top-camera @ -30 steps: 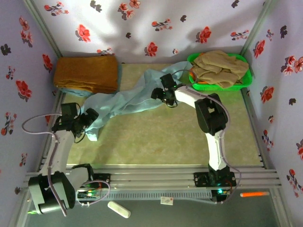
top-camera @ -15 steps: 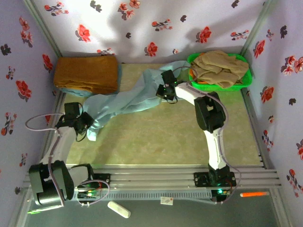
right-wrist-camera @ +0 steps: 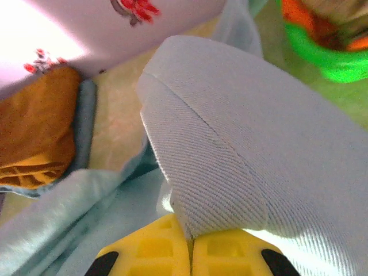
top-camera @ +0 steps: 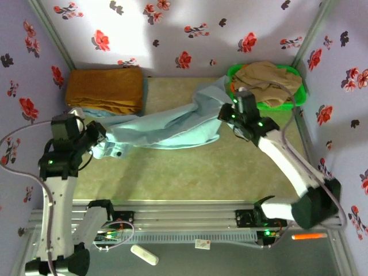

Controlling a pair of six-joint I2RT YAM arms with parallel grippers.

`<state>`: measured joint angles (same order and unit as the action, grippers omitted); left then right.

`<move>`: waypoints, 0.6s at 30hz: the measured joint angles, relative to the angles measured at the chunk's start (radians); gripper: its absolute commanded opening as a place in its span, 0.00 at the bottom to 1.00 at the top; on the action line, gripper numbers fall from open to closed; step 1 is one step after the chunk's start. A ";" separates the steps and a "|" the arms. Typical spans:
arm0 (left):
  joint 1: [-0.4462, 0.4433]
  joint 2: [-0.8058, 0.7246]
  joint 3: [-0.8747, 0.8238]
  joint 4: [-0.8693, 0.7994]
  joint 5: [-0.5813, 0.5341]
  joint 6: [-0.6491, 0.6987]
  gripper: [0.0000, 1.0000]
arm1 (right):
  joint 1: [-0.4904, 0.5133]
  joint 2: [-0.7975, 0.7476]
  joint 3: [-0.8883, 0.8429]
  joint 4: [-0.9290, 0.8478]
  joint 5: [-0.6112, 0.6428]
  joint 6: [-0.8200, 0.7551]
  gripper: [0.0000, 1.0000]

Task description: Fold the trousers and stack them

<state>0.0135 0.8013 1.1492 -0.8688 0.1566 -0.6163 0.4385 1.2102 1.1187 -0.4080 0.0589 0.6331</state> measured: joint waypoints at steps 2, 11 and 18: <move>-0.006 -0.021 0.060 -0.062 0.017 0.007 0.00 | 0.005 -0.119 -0.022 -0.056 0.024 -0.010 0.00; -0.010 0.025 0.210 -0.153 0.063 0.030 0.00 | 0.030 -0.298 -0.017 -0.211 0.047 -0.051 0.00; 0.029 0.515 0.237 0.025 0.086 0.060 0.28 | 0.010 0.134 0.087 -0.159 0.005 -0.072 0.37</move>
<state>0.0425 1.3163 1.3861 -0.8436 0.2428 -0.5564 0.4484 1.3437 1.2060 -0.5674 0.0635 0.5606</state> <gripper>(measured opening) 0.090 0.179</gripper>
